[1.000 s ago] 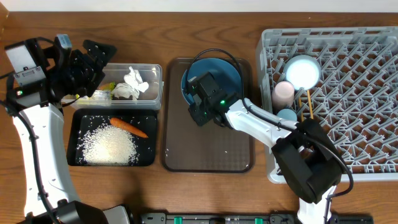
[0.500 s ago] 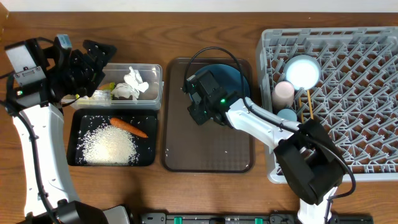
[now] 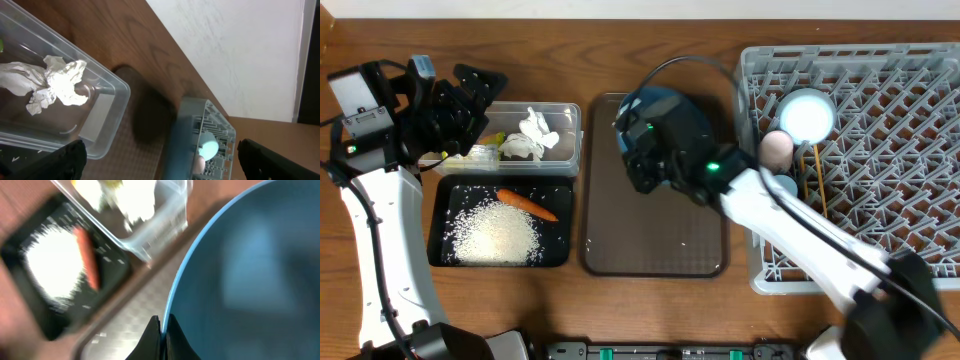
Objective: Sort waste into correct bins and load items into the dishwasher rack
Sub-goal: 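Lift the blue plate and carry it right over the grey rack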
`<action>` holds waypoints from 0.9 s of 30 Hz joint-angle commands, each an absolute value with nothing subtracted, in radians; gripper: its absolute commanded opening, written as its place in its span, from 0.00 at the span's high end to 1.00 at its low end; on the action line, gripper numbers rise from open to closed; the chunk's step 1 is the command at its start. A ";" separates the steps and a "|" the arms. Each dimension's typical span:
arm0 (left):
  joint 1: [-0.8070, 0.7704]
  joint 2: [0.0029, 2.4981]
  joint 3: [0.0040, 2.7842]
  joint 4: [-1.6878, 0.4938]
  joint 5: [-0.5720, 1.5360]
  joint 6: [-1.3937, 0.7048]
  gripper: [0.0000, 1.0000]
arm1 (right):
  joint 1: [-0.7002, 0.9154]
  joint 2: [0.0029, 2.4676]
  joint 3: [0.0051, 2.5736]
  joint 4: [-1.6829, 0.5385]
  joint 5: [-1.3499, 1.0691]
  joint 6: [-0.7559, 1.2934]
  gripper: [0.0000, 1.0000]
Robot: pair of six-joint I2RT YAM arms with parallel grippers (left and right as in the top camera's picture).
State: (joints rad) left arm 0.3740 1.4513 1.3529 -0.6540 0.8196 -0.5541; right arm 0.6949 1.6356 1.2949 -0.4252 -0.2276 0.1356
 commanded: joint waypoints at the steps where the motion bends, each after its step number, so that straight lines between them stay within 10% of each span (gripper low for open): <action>1: 0.377 1.451 1.350 -0.654 0.818 -0.559 0.02 | 0.659 1.509 1.295 -0.442 -0.263 0.226 0.99; 27: 0.377 1.451 1.350 -0.654 0.818 -0.559 0.02 | -0.177 0.915 1.295 -0.710 -0.527 0.344 0.99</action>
